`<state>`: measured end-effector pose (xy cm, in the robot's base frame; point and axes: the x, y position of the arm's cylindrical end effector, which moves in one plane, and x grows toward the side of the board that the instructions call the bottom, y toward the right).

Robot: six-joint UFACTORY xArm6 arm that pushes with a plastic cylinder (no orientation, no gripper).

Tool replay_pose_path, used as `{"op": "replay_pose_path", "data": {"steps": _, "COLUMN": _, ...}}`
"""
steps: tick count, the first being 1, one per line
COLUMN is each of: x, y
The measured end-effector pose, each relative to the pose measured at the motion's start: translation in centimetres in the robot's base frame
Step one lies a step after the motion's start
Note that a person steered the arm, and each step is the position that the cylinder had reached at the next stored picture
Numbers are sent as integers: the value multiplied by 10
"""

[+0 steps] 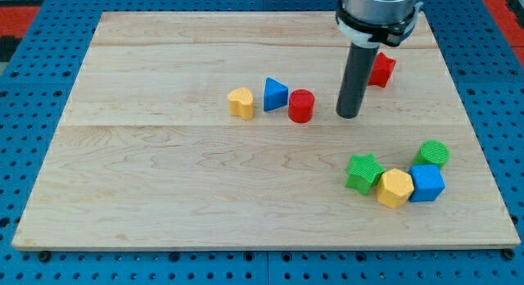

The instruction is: Move the red star towards top center

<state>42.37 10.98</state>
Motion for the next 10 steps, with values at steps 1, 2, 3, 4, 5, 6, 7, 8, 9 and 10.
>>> {"op": "replay_pose_path", "data": {"steps": 1, "x": -3, "y": -20}}
{"op": "replay_pose_path", "data": {"steps": 2, "x": -3, "y": -40}}
{"op": "replay_pose_path", "data": {"steps": 3, "x": -3, "y": -63}}
{"op": "replay_pose_path", "data": {"steps": 4, "x": 4, "y": -65}}
{"op": "replay_pose_path", "data": {"steps": 5, "x": 8, "y": -28}}
{"op": "replay_pose_path", "data": {"steps": 6, "x": 8, "y": 59}}
{"op": "replay_pose_path", "data": {"steps": 7, "x": -5, "y": 158}}
{"op": "replay_pose_path", "data": {"steps": 8, "x": -63, "y": 164}}
{"op": "replay_pose_path", "data": {"steps": 9, "x": -91, "y": 135}}
{"op": "replay_pose_path", "data": {"steps": 10, "x": -90, "y": 97}}
